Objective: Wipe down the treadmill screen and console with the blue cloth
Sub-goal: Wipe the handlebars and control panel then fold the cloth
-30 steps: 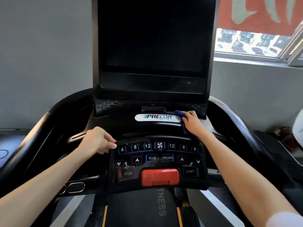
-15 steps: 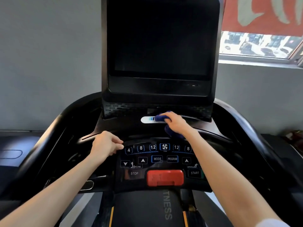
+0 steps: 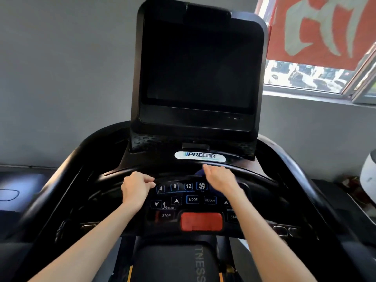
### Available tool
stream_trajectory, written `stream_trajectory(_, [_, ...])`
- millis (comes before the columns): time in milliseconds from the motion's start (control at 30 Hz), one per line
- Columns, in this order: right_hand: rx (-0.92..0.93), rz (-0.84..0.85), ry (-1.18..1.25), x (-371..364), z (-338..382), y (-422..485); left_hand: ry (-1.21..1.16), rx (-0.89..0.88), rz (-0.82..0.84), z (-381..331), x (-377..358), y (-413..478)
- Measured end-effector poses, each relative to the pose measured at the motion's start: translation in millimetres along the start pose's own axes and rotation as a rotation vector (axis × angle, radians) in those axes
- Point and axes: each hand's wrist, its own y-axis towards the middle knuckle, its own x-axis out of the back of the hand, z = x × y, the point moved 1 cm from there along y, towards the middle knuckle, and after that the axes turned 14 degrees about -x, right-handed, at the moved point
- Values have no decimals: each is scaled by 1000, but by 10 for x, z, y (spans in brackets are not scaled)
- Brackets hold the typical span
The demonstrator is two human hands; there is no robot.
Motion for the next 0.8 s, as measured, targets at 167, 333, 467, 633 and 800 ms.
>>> stream_trajectory(167, [211,24,17,-175,1023,-139,-96,32,7,209,54,-100])
stream_trajectory(333, [132,78,-21,-145,1103,-64,-132,74,-125,562,435,-267])
stream_trajectory(467, [387,7,-167,-353,1601,-339,-141,134,-148,683,601,-377])
stream_trajectory(633, [766,-277,-342,-778,1553,-725,-184,183,-116,816,713,-579])
stream_trajectory(800, [769,-415,-251,-1154,1388,-1041,-188,223,-100,849,736,-704])
